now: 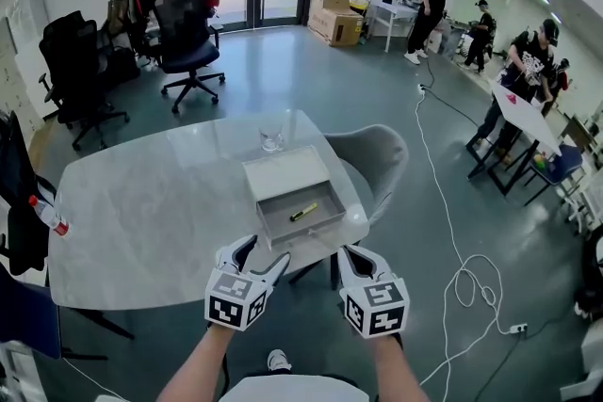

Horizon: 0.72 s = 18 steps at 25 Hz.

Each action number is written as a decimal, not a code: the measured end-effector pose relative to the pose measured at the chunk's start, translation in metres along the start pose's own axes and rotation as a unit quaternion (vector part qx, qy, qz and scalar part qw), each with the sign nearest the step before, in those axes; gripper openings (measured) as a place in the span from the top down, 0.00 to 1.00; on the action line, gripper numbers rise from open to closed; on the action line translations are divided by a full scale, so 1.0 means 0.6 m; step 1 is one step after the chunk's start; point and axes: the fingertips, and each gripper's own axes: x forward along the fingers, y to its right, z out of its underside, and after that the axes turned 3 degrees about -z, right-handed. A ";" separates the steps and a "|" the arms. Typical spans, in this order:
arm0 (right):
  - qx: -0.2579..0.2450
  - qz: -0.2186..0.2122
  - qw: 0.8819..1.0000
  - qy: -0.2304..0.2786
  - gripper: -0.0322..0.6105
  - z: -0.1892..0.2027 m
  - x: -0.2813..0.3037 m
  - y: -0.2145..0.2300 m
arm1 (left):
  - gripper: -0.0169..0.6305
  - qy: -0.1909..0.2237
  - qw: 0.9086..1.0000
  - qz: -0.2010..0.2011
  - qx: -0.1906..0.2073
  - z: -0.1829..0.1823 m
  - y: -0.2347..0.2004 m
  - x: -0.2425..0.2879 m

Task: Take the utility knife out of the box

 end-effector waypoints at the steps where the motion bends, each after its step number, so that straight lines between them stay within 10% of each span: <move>1: 0.000 0.001 1.000 0.001 0.94 -0.003 0.004 0.001 | 0.54 0.000 1.000 0.001 0.001 -0.002 -0.003 0.003; 18: 0.005 0.005 1.000 0.015 0.94 -0.022 0.078 0.086 | 0.54 -0.024 1.000 0.006 0.020 -0.010 -0.033 0.112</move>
